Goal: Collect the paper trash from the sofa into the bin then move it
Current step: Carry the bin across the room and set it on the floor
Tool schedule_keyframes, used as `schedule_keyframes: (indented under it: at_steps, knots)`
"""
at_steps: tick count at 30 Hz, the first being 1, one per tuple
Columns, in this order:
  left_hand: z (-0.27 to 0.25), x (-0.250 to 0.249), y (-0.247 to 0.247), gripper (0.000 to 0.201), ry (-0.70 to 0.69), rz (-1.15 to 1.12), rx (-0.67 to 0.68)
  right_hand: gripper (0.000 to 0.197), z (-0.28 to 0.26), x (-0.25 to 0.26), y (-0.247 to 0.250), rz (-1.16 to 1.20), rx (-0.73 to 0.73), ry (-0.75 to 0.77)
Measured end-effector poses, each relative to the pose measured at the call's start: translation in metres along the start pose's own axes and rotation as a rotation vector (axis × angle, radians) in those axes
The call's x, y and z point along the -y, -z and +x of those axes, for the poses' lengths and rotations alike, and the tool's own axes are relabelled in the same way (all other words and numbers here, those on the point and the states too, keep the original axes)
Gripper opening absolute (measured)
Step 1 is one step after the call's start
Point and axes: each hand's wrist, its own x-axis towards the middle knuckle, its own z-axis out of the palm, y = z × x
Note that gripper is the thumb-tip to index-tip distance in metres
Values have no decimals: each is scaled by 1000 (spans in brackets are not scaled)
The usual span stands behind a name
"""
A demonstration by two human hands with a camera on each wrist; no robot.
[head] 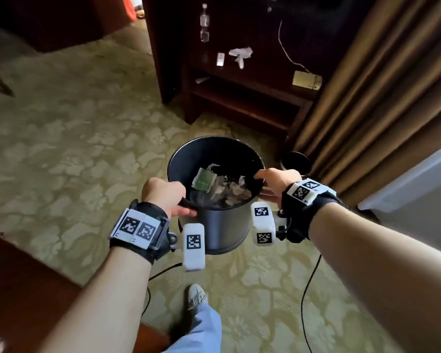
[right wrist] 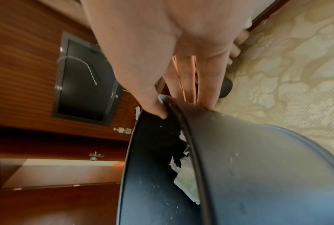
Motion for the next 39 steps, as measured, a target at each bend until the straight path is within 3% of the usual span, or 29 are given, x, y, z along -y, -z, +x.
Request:
schedule_keyframes:
  at_steps: [3,8,15,19,23,30,39]
  knots:
    - [44,-29,9,26,29,-65,-58,13,37,41,-42,-84,69,-11]
    - [112,-74,27,6,72,-137,-211,32,86,100,-115,-242,207,-31]
    - [197,-129,44,20,135,-276,-340,19,140,179,-206,-318,367,-7]
    - [238,-171,45,18,136,-352,-427,10,181,236,-252,-509,449,63]
    - [270,-203,57,12,159,-451,-496,11,205,290,-306,-548,565,135]
    - [321,-236,108,8,167,-647,-689,10,217,344,-415,-557,734,174]
    - [442,-226,237,12,312,-804,-841,8,217,355,-637,-725,844,223]
